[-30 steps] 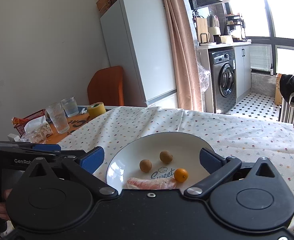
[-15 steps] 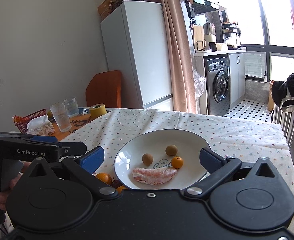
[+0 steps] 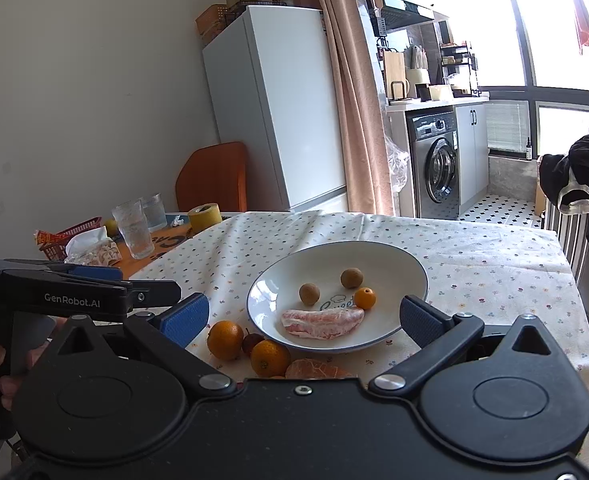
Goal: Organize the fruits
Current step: 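Withdraw both tools from the bowl back toward the fruit pile, then close the left tool on a dark red plum while the right tool grasps the peeled orange segment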
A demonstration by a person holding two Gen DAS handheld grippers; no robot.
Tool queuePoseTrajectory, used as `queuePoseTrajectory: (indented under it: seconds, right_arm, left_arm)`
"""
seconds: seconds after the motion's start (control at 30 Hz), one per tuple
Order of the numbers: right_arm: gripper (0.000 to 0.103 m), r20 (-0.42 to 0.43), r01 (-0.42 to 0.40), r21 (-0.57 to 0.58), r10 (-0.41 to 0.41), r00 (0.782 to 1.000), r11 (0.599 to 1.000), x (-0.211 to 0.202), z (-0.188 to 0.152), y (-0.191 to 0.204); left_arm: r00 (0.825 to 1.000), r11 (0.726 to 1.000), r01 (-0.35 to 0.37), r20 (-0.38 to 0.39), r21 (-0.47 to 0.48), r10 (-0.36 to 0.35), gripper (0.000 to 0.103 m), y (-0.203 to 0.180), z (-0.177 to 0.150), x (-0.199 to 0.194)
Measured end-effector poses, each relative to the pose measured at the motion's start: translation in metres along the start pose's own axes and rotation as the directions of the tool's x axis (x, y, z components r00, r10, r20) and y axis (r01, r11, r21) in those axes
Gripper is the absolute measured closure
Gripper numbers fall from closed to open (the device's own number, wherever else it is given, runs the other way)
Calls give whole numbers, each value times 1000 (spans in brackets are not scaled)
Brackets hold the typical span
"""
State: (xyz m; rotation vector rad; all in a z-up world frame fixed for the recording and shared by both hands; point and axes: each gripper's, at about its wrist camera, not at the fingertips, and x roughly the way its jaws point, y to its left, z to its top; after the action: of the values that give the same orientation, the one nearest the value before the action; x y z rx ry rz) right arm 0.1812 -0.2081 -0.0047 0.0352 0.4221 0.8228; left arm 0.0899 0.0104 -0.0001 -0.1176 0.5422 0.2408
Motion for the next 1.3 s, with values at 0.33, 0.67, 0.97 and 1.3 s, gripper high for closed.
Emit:
queuePoseTrajectory:
  seconds: [0.33, 0.67, 0.97, 1.3]
  right_arm:
    - [0, -10, 27, 7, -27, 1000, 1000, -9, -14, 3]
    - [0, -39, 35, -5, -35, 999, 999, -10, -29, 9]
    - [7, -72, 53, 4, -52, 996, 999, -3, -39, 1]
    - [24, -122, 23, 73, -14, 992, 997, 12, -50, -16]
  left_arm:
    - [999, 999, 50, -14, -18, -50, 4, 2, -18, -6]
    - [999, 999, 48, 1, -6, -48, 5, 2, -28, -15]
    - [996, 996, 83, -14, 33, -83, 9, -10, -35, -8]
    - [991, 993, 119, -69, 27, -117, 29, -18, -43, 13]
